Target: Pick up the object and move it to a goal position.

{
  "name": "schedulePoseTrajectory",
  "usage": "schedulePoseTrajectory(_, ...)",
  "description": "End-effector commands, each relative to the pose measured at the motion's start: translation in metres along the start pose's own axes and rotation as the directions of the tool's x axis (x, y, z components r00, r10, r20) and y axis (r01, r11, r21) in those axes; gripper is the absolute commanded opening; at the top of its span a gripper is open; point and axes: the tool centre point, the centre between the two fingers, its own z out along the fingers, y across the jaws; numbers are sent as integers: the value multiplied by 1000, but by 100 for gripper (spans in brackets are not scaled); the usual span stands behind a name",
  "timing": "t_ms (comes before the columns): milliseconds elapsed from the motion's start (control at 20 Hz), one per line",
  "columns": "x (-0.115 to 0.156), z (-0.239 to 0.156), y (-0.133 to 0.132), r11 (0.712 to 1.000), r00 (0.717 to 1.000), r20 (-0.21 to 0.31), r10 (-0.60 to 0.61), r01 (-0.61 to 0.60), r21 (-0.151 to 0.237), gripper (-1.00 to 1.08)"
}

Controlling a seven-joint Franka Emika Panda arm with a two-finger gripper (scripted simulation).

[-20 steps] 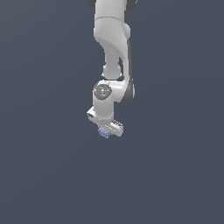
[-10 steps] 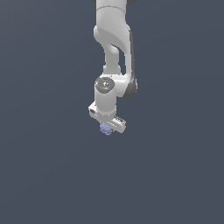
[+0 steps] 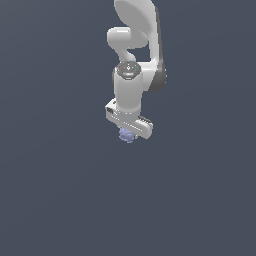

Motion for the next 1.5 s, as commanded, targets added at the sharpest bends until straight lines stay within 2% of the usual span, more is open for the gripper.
schedulePoseTrajectory(0, -9, -28, -5, 1000, 1000, -1, 0, 0, 0, -100)
schedulePoseTrajectory(1050, -82, -261, -51, 1000, 1000, -2, 1, -1, -2, -100)
schedulePoseTrajectory(1450, -100, -325, -66, 1000, 1000, -1, 0, 0, 0, -100)
